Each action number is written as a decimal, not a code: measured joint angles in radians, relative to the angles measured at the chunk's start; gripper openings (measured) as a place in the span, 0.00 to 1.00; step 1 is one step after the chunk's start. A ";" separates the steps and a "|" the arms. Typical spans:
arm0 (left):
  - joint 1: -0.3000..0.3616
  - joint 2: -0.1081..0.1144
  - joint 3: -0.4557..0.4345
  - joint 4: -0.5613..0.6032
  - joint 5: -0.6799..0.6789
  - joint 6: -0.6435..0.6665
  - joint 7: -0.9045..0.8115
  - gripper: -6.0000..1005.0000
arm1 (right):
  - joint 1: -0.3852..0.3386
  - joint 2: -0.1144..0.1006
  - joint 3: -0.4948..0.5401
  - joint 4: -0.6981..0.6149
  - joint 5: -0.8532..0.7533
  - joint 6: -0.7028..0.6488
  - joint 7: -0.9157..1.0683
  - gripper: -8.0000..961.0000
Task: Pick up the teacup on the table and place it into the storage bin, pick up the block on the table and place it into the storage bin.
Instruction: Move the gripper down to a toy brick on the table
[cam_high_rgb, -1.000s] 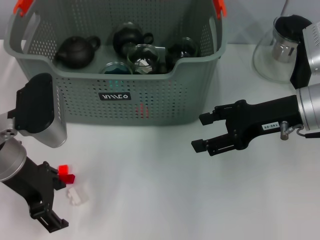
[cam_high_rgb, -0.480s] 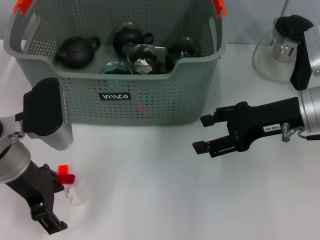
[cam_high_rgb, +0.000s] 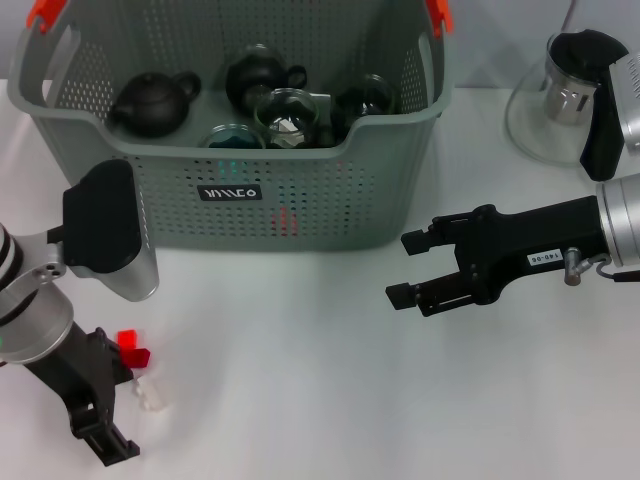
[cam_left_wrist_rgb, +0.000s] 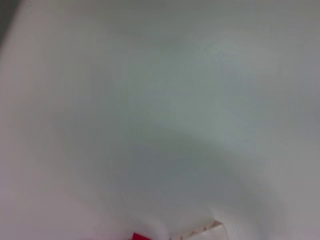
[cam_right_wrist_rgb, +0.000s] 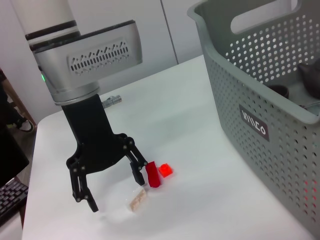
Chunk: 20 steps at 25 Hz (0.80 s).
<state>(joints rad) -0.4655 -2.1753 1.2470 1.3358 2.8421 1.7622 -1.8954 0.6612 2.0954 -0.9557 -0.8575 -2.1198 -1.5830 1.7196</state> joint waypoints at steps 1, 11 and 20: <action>-0.003 0.000 0.003 -0.005 0.000 -0.003 -0.001 0.92 | 0.000 0.000 0.000 0.000 0.000 0.000 0.000 0.90; -0.020 0.002 0.019 -0.020 -0.002 -0.029 -0.008 0.92 | 0.000 -0.002 0.000 0.000 0.000 0.002 0.000 0.90; -0.031 0.000 0.031 -0.020 -0.010 -0.033 -0.028 0.92 | 0.000 -0.003 0.011 0.000 0.000 0.003 0.000 0.90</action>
<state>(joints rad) -0.4969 -2.1751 1.2775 1.3155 2.8325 1.7287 -1.9238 0.6611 2.0923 -0.9450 -0.8575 -2.1199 -1.5799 1.7196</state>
